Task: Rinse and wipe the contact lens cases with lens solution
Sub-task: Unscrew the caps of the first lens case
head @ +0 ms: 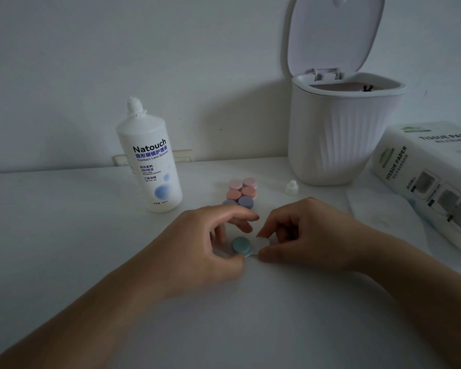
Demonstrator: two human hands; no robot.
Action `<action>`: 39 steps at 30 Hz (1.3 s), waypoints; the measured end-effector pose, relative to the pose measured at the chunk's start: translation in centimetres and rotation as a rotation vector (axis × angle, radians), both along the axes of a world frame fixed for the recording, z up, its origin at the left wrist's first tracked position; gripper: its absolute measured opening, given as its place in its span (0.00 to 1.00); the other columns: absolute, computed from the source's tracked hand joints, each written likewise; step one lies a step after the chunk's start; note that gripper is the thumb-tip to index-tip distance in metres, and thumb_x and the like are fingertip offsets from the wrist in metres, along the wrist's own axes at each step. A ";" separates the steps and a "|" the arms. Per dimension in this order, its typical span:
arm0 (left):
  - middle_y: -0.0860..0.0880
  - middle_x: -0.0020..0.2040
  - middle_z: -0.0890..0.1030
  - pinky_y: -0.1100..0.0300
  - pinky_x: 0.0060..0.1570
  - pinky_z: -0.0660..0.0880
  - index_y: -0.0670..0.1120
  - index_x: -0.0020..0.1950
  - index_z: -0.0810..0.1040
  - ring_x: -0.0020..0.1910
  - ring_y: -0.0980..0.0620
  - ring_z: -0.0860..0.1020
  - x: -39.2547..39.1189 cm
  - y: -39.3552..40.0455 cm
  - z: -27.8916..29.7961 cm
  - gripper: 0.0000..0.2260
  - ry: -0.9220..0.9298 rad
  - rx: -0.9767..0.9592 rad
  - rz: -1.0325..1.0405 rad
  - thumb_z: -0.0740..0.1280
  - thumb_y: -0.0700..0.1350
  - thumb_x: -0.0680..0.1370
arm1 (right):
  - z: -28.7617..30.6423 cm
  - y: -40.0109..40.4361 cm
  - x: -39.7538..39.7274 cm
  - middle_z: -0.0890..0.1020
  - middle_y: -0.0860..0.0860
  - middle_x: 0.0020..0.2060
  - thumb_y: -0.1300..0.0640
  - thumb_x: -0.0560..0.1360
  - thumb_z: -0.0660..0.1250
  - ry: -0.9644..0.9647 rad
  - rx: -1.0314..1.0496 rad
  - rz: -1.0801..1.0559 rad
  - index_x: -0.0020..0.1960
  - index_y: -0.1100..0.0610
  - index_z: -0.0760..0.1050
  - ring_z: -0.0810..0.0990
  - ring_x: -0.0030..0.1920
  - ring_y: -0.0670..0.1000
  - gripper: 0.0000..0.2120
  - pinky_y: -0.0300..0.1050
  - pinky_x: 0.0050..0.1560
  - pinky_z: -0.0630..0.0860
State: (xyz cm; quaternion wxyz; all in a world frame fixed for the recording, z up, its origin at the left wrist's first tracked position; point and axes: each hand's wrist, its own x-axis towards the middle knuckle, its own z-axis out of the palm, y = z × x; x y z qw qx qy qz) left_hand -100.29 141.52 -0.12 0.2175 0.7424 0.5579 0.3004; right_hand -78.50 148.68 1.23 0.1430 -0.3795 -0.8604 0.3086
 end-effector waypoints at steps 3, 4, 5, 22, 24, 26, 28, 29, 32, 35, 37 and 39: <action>0.61 0.46 0.83 0.62 0.39 0.74 0.68 0.55 0.78 0.37 0.52 0.73 0.1 0.0 -0.2 0.23 0.018 0.015 0.014 0.71 0.44 0.66 | 0.1 0.0 0.0 0.77 0.43 0.27 0.46 0.69 0.78 0.005 -0.006 0.005 0.44 0.46 0.84 0.72 0.28 0.40 0.07 0.34 0.32 0.68; 0.62 0.44 0.81 0.64 0.37 0.72 0.68 0.54 0.78 0.36 0.51 0.73 0.1 0.0 -0.2 0.22 0.032 0.024 0.029 0.72 0.44 0.67 | 0.1 0.0 0.0 0.76 0.43 0.27 0.46 0.69 0.78 0.006 -0.010 0.008 0.44 0.46 0.84 0.72 0.28 0.41 0.07 0.34 0.31 0.68; 0.64 0.43 0.79 0.67 0.35 0.70 0.67 0.54 0.78 0.36 0.51 0.72 0.0 0.0 -0.2 0.21 0.051 0.036 0.038 0.73 0.46 0.67 | 0.1 0.0 0.0 0.77 0.43 0.27 0.46 0.69 0.77 0.006 -0.012 0.012 0.44 0.46 0.84 0.72 0.28 0.40 0.07 0.34 0.31 0.68; 0.62 0.46 0.76 0.66 0.37 0.70 0.59 0.55 0.83 0.38 0.51 0.73 0.2 0.2 -0.1 0.14 0.035 0.157 0.020 0.76 0.50 0.70 | 0.1 -0.1 -0.1 0.76 0.43 0.27 0.45 0.68 0.77 0.001 -0.011 0.007 0.44 0.45 0.84 0.72 0.28 0.41 0.07 0.34 0.31 0.68; 0.61 0.47 0.76 0.68 0.40 0.71 0.60 0.55 0.83 0.39 0.51 0.74 0.2 0.2 0.1 0.12 -0.013 0.160 0.022 0.72 0.53 0.72 | 0.2 -0.1 -0.1 0.77 0.43 0.27 0.46 0.69 0.77 0.000 -0.011 0.006 0.44 0.45 0.84 0.72 0.27 0.40 0.07 0.35 0.32 0.69; 0.59 0.47 0.78 0.67 0.42 0.72 0.59 0.54 0.83 0.41 0.51 0.76 0.1 0.3 0.4 0.08 -0.074 0.190 0.046 0.71 0.55 0.76 | 0.2 -0.1 -0.1 0.77 0.43 0.27 0.47 0.69 0.78 0.000 -0.011 0.007 0.44 0.45 0.84 0.72 0.27 0.40 0.06 0.34 0.32 0.69; 0.58 0.45 0.80 0.69 0.39 0.71 0.59 0.50 0.83 0.39 0.51 0.77 -0.1 0.4 0.7 0.05 -0.122 0.209 0.095 0.71 0.56 0.77 | 0.2 0.0 0.0 0.76 0.42 0.27 0.47 0.69 0.78 -0.001 -0.012 0.006 0.44 0.45 0.84 0.72 0.28 0.40 0.06 0.34 0.32 0.68; 0.59 0.43 0.80 0.71 0.37 0.70 0.59 0.48 0.83 0.36 0.53 0.76 -0.3 0.5 0.8 0.04 -0.147 0.204 0.130 0.73 0.55 0.75 | 0.2 0.0 0.0 0.76 0.42 0.27 0.47 0.69 0.78 0.000 -0.013 0.005 0.44 0.45 0.84 0.72 0.28 0.40 0.06 0.34 0.31 0.68; 0.55 0.31 0.78 0.70 0.29 0.67 0.57 0.42 0.81 0.27 0.57 0.70 -1.0 0.9 0.6 0.09 -0.183 0.161 0.248 0.79 0.49 0.69 | 0.1 0.0 0.0 0.76 0.43 0.27 0.47 0.69 0.78 0.002 -0.012 0.004 0.43 0.45 0.84 0.72 0.27 0.40 0.06 0.34 0.31 0.68; 0.48 0.31 0.78 0.68 0.29 0.67 0.56 0.42 0.81 0.27 0.59 0.70 -1.6 1.1 0.5 0.11 -0.131 0.094 0.285 0.81 0.49 0.67 | 0.0 0.0 0.0 0.76 0.43 0.27 0.47 0.69 0.78 0.005 -0.011 0.003 0.44 0.46 0.84 0.71 0.27 0.40 0.06 0.34 0.31 0.68; 0.56 0.31 0.80 0.71 0.30 0.68 0.57 0.41 0.81 0.28 0.61 0.73 -1.8 1.1 0.4 0.10 -0.053 0.056 0.283 0.81 0.49 0.66 | 0.1 0.0 0.0 0.76 0.43 0.27 0.47 0.69 0.78 0.004 -0.015 0.001 0.44 0.46 0.84 0.71 0.28 0.40 0.07 0.35 0.32 0.68; 0.61 0.32 0.80 0.72 0.31 0.69 0.57 0.40 0.82 0.29 0.61 0.74 -2.0 1.0 0.4 0.10 0.017 0.024 0.276 0.81 0.50 0.66 | 0.1 0.0 0.0 0.76 0.43 0.27 0.47 0.69 0.77 0.002 -0.016 0.002 0.44 0.46 0.84 0.71 0.28 0.40 0.07 0.35 0.32 0.68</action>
